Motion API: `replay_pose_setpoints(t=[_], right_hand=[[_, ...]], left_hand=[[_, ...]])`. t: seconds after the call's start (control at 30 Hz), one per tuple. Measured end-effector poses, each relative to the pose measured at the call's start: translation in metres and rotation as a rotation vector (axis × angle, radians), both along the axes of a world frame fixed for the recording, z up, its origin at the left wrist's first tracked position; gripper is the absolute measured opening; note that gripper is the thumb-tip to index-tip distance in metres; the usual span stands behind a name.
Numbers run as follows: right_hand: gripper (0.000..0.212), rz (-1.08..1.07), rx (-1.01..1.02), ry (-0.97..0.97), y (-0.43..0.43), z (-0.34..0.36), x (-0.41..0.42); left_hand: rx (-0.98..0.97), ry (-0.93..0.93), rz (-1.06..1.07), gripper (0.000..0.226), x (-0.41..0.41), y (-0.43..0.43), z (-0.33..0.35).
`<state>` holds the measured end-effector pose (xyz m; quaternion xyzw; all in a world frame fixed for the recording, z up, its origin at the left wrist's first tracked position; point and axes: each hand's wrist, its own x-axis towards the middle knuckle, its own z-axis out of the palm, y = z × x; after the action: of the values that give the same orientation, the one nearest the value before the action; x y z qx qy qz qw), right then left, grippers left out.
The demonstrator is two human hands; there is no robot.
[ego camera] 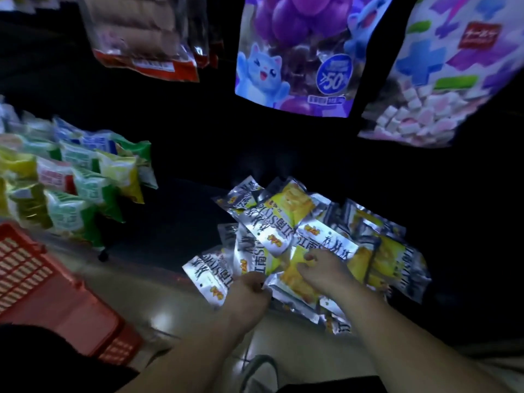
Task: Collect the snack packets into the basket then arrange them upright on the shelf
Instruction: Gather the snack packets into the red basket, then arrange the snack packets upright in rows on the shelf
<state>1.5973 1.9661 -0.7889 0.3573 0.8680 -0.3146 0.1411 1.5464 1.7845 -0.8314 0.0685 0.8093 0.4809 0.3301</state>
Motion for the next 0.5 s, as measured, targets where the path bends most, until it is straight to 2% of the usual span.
replay_pose_setpoints(t=[0.13, 0.23, 0.33, 0.4, 0.5], right_hand=[[0.063, -0.031, -0.103, -0.061, 0.020, -0.011, 0.038], [0.055, -0.108, -0.138, -0.017, 0.030, -0.015, 0.046], [0.043, -0.329, -0.057, 0.111, 0.027, -0.034, 0.054], [0.049, -0.462, -0.019, 0.127, 0.026, -0.057, 0.066], [0.060, -0.629, -0.201, 0.103, 0.028, -0.080, 0.072]], left_hand=[[-0.077, 0.325, -0.219, 0.030, -0.020, 0.033, -0.018], [-0.162, 0.517, -0.251, 0.030, -0.028, 0.051, -0.030], [-0.188, 0.471, -0.239, 0.042, -0.027, 0.066, -0.045], [-0.214, 0.417, -0.242, 0.062, -0.026, 0.076, -0.051], [-0.337, 0.447, -0.254, 0.075, -0.024, 0.086, -0.054]])
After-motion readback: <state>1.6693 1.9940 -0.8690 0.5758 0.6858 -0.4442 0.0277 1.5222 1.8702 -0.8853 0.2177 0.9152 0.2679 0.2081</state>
